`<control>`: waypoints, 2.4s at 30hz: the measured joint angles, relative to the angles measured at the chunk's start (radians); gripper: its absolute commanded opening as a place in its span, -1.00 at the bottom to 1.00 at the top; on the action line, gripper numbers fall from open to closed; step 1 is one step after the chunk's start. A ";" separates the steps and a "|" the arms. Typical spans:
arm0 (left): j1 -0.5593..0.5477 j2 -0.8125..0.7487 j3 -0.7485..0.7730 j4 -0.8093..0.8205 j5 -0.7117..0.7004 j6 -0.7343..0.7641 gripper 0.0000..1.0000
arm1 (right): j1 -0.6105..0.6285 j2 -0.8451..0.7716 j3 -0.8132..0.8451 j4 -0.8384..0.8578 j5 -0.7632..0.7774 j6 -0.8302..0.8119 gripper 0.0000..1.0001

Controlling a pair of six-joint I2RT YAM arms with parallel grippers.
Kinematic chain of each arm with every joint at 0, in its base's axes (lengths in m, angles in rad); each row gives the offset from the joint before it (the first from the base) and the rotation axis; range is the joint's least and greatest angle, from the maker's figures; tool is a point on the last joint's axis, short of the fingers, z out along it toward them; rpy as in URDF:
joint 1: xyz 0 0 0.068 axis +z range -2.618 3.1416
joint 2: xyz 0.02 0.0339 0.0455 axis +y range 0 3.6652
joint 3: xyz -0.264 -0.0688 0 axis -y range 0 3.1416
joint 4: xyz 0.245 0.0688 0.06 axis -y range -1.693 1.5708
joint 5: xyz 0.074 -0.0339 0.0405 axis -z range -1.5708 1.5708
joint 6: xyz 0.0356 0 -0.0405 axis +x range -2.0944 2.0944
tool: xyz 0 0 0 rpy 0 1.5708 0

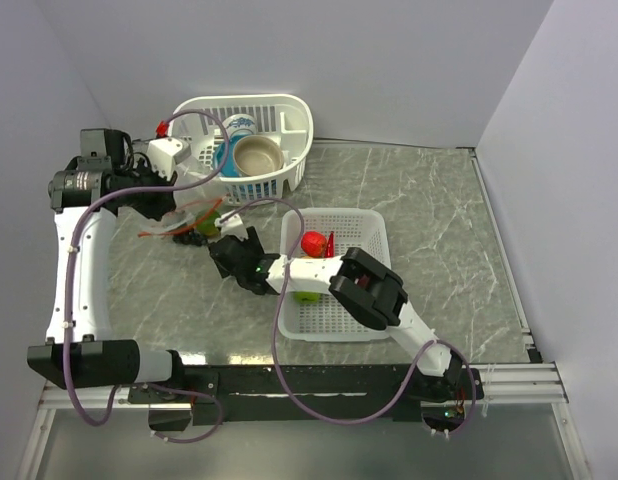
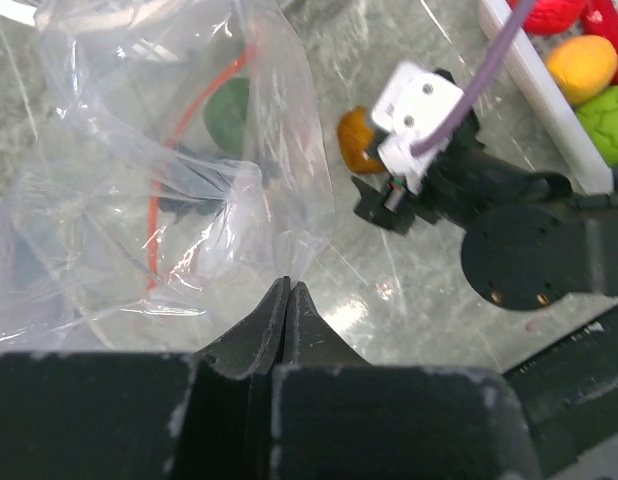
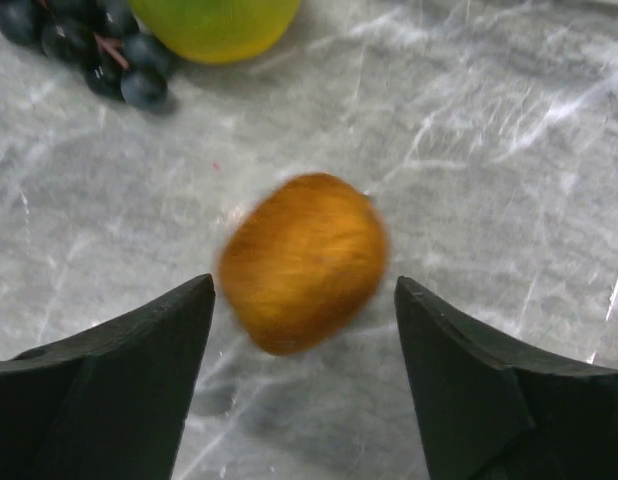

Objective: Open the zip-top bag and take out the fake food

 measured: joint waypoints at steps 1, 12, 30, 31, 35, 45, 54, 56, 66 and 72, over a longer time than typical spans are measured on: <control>0.000 -0.001 0.005 -0.016 0.000 0.000 -0.98 | -0.002 0.002 0.005 0.005 0.000 -0.002 0.32; -0.001 -0.022 0.227 -0.095 -0.006 -0.027 -0.99 | -0.004 -0.057 -0.119 0.108 0.004 -0.021 -0.10; 0.199 -0.044 -0.163 0.360 -0.184 -0.161 -0.98 | -0.013 -0.780 -0.583 0.087 0.216 0.040 -0.15; 0.223 -0.026 -0.163 0.380 -0.184 -0.162 -0.98 | -0.016 -0.778 -0.592 0.067 0.227 0.052 -0.15; 0.295 0.047 -0.143 0.447 -0.198 -0.161 -0.98 | -0.035 -0.758 -0.616 -0.053 0.269 0.129 -0.02; 0.317 0.090 -0.158 0.599 -0.291 -0.140 -0.99 | -0.104 -0.604 -0.547 -0.367 0.336 0.379 0.37; 0.317 -0.041 -0.373 0.449 -0.292 -0.063 0.98 | -0.130 -0.569 -0.531 -0.472 0.341 0.457 1.00; 0.317 -0.085 -0.333 0.338 -0.280 -0.037 0.94 | -0.137 -0.570 -0.518 -0.467 0.342 0.448 1.00; 0.317 -0.066 0.169 -0.013 -0.104 -0.058 0.94 | -0.158 -0.584 -0.454 -0.410 0.341 0.385 1.00; 0.190 -0.031 0.035 0.230 0.088 -0.242 0.94 | -0.147 -0.623 -0.459 -0.286 0.335 0.302 1.00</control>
